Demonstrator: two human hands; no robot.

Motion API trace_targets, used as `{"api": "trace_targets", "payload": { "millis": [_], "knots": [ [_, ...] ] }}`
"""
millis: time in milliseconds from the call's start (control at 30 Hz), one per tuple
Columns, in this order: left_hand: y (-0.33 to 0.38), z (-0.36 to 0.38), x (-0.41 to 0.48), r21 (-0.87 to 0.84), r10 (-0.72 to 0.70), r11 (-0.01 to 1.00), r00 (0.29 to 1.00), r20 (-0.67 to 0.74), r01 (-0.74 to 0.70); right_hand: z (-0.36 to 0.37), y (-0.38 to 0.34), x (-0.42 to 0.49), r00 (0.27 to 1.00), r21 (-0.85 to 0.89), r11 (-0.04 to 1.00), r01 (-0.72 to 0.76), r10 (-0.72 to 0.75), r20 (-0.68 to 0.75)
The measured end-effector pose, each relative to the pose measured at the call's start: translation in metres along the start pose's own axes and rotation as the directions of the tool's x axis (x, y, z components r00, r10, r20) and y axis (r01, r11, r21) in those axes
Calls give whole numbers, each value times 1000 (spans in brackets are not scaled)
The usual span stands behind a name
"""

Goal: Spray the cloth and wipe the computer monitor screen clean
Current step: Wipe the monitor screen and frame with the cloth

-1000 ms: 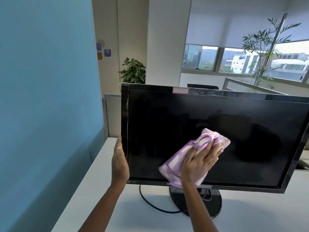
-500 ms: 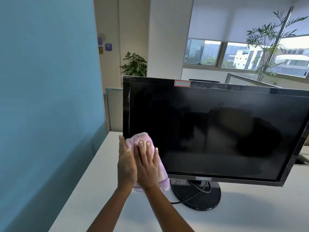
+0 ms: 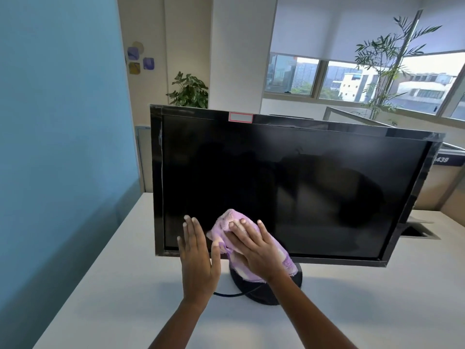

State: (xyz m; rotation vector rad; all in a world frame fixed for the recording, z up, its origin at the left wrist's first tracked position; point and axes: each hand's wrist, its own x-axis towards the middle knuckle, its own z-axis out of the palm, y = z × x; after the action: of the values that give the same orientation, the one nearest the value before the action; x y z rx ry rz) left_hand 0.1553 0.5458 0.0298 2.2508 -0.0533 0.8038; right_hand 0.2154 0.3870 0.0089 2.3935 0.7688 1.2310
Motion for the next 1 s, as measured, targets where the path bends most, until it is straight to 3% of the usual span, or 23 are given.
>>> {"api": "trace_targets", "payload": {
  "millis": [133, 300, 533, 733, 1000],
  "knots": [
    [21, 21, -10, 14, 30, 999, 998, 63, -31, -5, 38, -33, 999, -8, 999, -32, 33, 34],
    [47, 48, -24, 38, 75, 996, 987, 143, -82, -17, 83, -79, 956, -36, 975, -220, 223, 190],
    [68, 86, -48, 117, 72, 988, 965, 252, -104, -32, 127, -132, 805, -53, 861, -506, 493, 330],
    [83, 95, -59, 226, -11, 972, 944, 329, -68, -42, 140, -160, 633, 62, 660, -748, 684, 362],
    [88, 97, -63, 280, -44, 958, 932, 359, -63, -39, 136, -170, 504, 161, 480, -862, 787, 356]
  ]
}}
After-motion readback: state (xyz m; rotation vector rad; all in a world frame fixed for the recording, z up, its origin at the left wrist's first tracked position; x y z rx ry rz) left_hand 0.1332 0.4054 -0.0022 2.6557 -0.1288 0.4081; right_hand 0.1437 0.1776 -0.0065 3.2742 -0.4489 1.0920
